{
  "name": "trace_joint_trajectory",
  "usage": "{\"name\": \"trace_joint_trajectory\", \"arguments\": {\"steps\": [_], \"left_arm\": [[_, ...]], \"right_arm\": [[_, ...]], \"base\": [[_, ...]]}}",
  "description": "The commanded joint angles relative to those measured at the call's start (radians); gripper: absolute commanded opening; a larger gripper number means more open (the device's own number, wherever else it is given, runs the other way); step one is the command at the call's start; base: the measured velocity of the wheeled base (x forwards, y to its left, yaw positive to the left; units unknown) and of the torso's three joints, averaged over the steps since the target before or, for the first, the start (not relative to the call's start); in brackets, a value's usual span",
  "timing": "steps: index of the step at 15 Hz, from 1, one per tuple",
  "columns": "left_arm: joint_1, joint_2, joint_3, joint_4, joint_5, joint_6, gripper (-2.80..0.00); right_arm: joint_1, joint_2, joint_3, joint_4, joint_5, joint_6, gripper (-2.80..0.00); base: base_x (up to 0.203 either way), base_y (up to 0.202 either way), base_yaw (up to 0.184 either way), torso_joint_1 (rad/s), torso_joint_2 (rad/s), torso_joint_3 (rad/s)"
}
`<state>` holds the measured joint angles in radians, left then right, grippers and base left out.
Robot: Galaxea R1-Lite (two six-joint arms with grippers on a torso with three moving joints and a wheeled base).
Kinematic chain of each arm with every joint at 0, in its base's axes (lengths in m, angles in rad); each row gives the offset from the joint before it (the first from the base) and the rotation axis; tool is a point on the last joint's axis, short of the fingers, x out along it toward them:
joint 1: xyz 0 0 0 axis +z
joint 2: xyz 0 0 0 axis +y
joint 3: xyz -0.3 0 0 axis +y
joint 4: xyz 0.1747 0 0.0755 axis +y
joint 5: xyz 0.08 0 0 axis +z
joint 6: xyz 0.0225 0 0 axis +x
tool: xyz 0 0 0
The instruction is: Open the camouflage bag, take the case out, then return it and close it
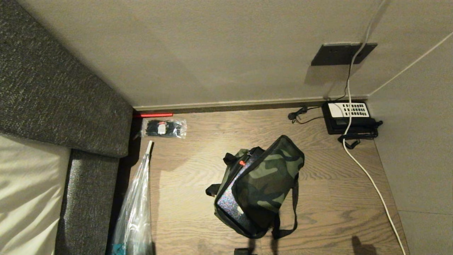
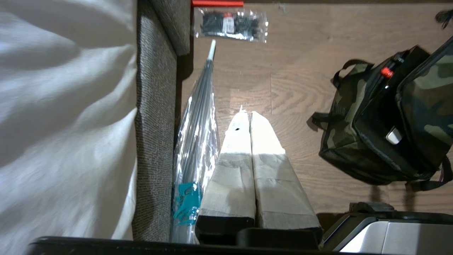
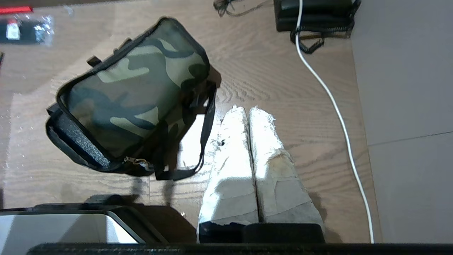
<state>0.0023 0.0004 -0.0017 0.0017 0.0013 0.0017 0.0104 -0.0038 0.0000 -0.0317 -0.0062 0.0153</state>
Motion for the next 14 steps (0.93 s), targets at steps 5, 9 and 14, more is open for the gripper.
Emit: {"name": "trace_joint_trajectory", "arguments": {"steps": [5,9,14], "left_arm": [[0.001,-0.002,0.0,-0.002,-0.001,-0.006,-2.8],[0.001,-0.002,0.0,-0.002,-0.001,-0.006,-2.8],[-0.001,-0.002,0.0,-0.002,-0.001,-0.005,-2.8]], "right_arm": [[0.0,-0.018,0.012,-0.001,0.0,0.0,-2.8],[0.0,-0.018,0.012,-0.001,0.0,0.001,-2.8],[0.0,-0.018,0.014,-0.001,0.0,-0.002,-2.8]], "base": [[0.0,0.0,0.0,0.002,0.0,0.197],[0.0,0.0,0.0,0.003,0.0,0.204],[0.0,0.0,0.0,0.005,0.0,0.199]]}}
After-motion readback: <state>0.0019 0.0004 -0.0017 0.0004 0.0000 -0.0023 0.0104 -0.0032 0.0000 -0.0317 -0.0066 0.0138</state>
